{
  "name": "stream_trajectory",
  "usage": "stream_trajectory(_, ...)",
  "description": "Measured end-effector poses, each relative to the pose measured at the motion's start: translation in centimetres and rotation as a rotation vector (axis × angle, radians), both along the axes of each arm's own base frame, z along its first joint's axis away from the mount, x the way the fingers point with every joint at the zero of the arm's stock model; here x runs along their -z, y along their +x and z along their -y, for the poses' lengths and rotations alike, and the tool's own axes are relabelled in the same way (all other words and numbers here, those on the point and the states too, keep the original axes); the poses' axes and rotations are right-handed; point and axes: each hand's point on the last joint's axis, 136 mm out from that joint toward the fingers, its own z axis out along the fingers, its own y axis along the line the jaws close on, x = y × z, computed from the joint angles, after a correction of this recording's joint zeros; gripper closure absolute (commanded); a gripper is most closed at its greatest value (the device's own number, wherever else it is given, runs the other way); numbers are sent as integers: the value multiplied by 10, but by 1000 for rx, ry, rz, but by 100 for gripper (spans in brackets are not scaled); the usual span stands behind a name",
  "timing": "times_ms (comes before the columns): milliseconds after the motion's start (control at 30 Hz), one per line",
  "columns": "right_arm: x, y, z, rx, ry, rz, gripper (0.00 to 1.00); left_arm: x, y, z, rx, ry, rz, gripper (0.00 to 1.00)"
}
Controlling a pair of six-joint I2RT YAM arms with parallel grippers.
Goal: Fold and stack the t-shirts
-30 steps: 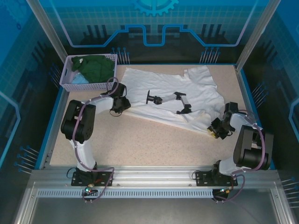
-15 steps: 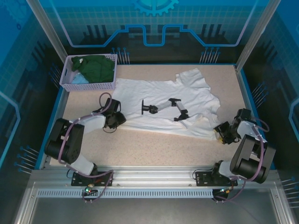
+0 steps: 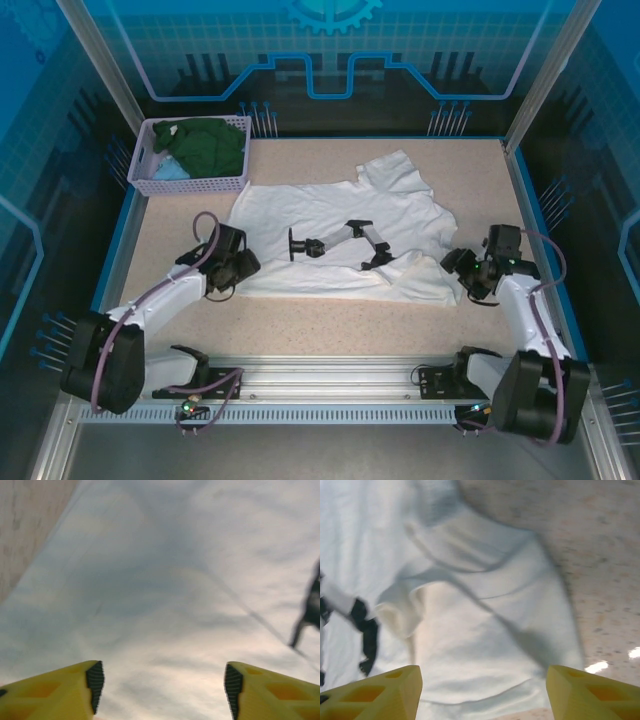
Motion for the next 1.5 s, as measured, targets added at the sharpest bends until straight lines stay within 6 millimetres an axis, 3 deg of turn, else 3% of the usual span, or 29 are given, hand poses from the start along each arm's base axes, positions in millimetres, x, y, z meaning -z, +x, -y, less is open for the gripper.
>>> stream_trajectory(67, -8, 3, -12, -55, -16, 29, 43, -27, 15, 24, 108, 28, 69, 40)
stream_trajectory(167, -3, 3, -24, -105, -9, 9, 58, -68, 34, 98, 364, 31, 189, 40)
stream_trajectory(233, 7, 3, -28, -125, 14, -27, 66, -79, 35, 149, 523, 15, 232, 38)
stream_trajectory(300, 19, 4, -34, -143, 45, -72, 70, -74, 29, 200, 696, 12, 230, 30)
stream_trajectory(400, 33, 4, -42, -166, 90, -111, 70, -52, 15, 265, 928, 32, 197, 28)
stream_trajectory(500, 42, 2, -47, -180, 105, -125, 70, -32, -3, 311, 1131, 71, 177, 27)
stream_trajectory(600, 50, 1, -47, -182, 108, -140, 71, -23, -18, 339, 1299, 122, 180, 28)
stream_trajectory(800, 65, -1, -50, -184, 129, -169, 71, -16, -17, 361, 1518, 231, 243, 38)
stream_trajectory(1000, 68, 2, -50, -184, 155, -154, 69, 1, -15, 364, 1660, 314, 245, 40)
stream_trajectory(1333, 70, 4, -52, -189, 183, -145, 69, 25, -12, 374, 1772, 410, 230, 52)
stream_trajectory(1433, 70, 5, -53, -191, 190, -141, 69, 30, -8, 376, 1776, 425, 224, 61)
stream_trajectory(1500, 70, 5, -54, -192, 193, -140, 69, 33, -5, 379, 1771, 433, 222, 73)
